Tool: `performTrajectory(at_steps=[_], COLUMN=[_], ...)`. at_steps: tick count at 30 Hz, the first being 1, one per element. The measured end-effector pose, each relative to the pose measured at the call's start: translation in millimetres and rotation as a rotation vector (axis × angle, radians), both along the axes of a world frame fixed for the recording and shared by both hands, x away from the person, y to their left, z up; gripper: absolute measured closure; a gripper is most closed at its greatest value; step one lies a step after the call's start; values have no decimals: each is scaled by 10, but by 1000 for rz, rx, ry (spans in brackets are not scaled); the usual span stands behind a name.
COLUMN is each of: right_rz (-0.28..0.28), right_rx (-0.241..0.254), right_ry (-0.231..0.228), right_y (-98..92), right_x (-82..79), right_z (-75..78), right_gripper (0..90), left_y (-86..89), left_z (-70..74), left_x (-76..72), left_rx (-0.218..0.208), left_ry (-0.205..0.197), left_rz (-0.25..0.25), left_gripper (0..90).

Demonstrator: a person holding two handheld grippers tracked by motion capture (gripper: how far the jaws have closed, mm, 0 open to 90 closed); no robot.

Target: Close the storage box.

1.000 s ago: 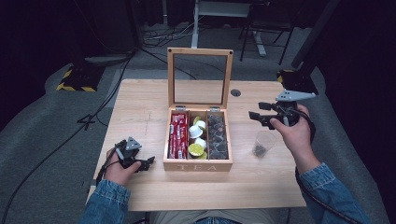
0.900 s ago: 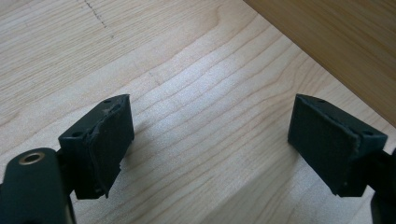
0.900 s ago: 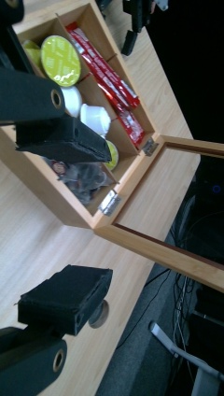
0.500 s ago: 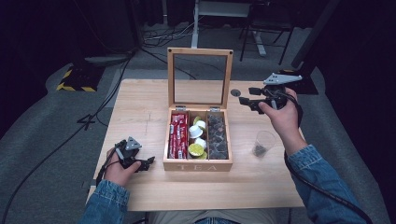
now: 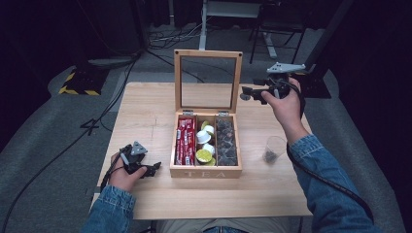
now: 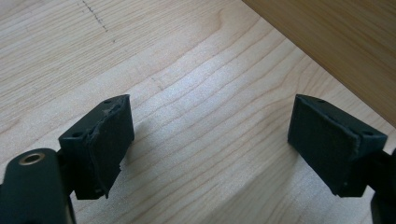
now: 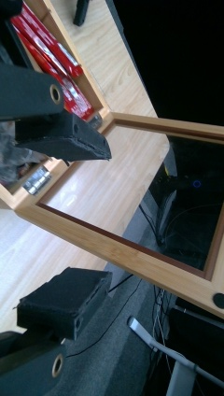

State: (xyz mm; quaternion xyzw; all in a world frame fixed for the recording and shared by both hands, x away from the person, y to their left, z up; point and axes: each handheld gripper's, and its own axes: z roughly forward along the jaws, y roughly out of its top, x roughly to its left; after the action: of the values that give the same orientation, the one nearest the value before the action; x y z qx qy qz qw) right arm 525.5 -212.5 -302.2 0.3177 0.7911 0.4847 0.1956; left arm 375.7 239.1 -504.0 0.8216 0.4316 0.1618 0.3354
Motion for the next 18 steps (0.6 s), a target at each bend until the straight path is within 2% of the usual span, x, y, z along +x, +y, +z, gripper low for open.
performTrajectory(at_steps=[1, 4, 5, 12, 18], right_rz=[-1, -4, -13, -34, -54], right_rx=[1, 8, 17, 26, 18], right_ry=[-4, -5, -5, -6, -3], right_y=[26, 44, 65, 118, 172], right_x=[68, 125, 200, 417, 591], right_z=[7, 13, 18, 39, 28], right_gripper=[353, 352, 351, 337, 303], left_y=[1, 1, 0, 0, -3], left_z=[0, 0, 0, 0, 1], left_x=[1, 0, 0, 0, 3], left_rx=[1, 1, 1, 0, 0], left_ry=[0, 0, 0, 1, -1], left_rz=[-1, -1, 0, 0, 1], left_gripper=[148, 148, 148, 148, 148])
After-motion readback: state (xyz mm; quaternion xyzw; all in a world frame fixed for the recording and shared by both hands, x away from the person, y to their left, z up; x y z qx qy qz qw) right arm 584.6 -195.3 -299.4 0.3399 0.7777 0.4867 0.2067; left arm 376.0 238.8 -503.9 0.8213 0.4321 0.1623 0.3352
